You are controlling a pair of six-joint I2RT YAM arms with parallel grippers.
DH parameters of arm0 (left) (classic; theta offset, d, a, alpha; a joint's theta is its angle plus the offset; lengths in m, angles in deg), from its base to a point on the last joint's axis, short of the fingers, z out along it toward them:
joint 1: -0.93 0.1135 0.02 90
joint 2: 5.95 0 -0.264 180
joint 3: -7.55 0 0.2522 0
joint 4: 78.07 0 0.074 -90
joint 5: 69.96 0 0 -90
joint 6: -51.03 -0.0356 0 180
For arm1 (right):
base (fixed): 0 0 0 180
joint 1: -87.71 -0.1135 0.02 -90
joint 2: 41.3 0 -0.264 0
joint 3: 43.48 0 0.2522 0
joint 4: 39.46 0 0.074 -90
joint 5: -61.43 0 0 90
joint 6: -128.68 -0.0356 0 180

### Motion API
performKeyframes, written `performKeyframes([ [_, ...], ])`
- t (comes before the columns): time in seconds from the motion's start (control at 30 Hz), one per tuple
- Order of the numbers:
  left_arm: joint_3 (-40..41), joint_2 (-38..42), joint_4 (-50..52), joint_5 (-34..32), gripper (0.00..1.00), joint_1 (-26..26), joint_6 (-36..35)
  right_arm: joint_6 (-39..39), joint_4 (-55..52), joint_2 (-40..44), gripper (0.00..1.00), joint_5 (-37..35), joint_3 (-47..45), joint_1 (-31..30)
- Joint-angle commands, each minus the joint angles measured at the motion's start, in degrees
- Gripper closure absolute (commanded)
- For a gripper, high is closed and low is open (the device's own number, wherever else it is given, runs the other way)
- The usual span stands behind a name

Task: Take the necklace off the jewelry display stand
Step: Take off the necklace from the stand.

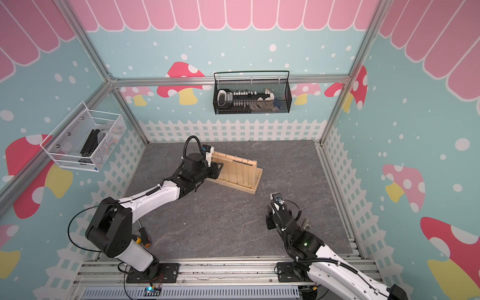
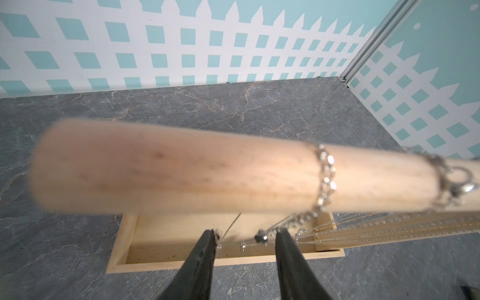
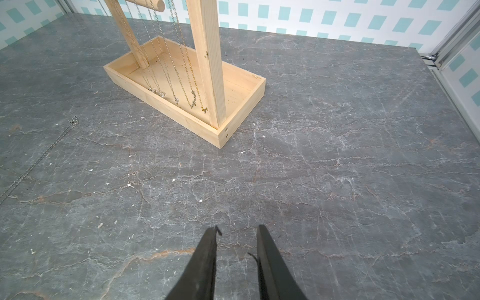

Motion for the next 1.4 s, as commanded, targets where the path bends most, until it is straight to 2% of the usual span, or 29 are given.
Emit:
performKeyframes([
  [0.0,-2.11,0.23,-1.62,-0.62,0.62,0.39,-0.45,-0.28,-0.3,-0.07,0.71,-0.1,-0.79,0.21],
  [0.13,-1.67,0.84,-2.1,-1.43,0.68,0.37,-0.77,-0.23,-0.3,-0.1,0.71,-0.17,-0.77,0.21],
  [0.37,-1.66,1.09,-1.73,-1.54,0.87,0.4,-0.77,-0.3,-0.27,-0.13,0.71,-0.16,-0.75,0.21],
  [0.6,-0.99,3.19,-0.68,-1.25,0.9,0.42,-0.5,-0.19,0.05,-0.36,0.71,-0.17,-0.75,0.23],
  [0.87,0.37,6.61,0.94,-2.63,1.0,0.44,-1.03,-0.28,0.0,-0.62,0.71,-0.33,-0.79,0.19],
  [1.13,-2.41,10.16,9.35,-13.92,1.0,0.39,1.25,-0.24,-0.47,1.1,0.71,-0.24,-0.98,0.21],
  [1.37,-6.26,13.38,14.06,-19.96,1.0,0.39,0.37,-0.2,-0.03,0.17,0.71,0.35,-0.83,0.21],
])
